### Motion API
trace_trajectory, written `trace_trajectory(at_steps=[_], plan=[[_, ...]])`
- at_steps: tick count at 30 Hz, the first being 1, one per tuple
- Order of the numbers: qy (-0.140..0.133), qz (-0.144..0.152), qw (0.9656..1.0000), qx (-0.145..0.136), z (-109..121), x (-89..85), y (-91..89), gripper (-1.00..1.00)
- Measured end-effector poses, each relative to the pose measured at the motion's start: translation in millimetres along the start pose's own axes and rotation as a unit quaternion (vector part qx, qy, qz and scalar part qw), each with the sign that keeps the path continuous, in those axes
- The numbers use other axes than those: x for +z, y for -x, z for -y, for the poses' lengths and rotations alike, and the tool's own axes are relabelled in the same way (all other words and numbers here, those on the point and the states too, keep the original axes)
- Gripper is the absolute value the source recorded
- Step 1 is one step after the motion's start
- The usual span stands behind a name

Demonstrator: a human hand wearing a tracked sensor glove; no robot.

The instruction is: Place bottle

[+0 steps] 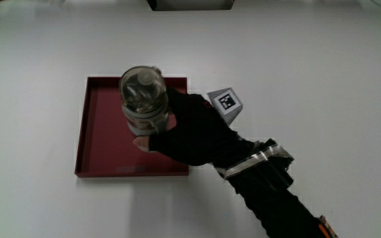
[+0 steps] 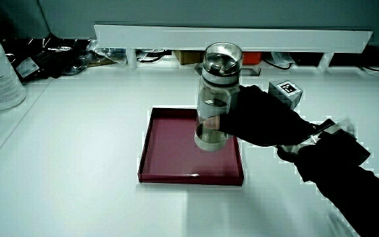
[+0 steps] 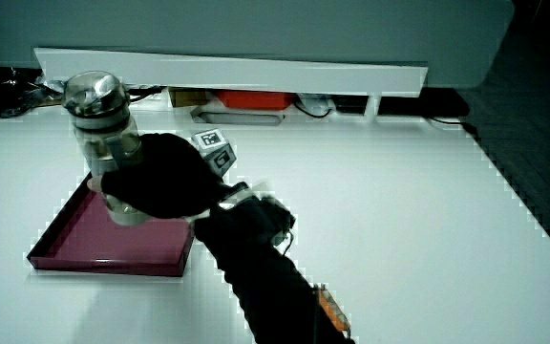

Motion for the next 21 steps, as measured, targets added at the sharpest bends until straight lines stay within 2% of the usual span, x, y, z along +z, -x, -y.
trace_trajectory(at_steps=[2,3,4,8,9,14,17,18,21], plan=[[-0.001,0.009,0.9999,-0.012,-3,-6.0,-10.0,0.0],[0.001,0.012,0.9995,-0.029,-4,-8.8,-12.9,0.0],[0.0,0.007,0.9994,-0.035,-5,-11.7,-16.7,0.0],[-0.002,0.024,0.9981,-0.056,-7,-17.8,-28.4,0.0],[0.001,0.016,0.9983,-0.056,-7,-19.0,-30.9,0.0],[0.003,0.021,0.9978,-0.063,-7,-23.2,-45.0,0.0],[0.004,0.022,0.9962,-0.084,-6,-25.6,-49.5,0.0],[0.005,0.005,0.9966,-0.082,-5,-25.8,-51.2,0.0],[0.001,-0.001,0.9965,-0.084,-4,-25.9,-51.9,0.0]])
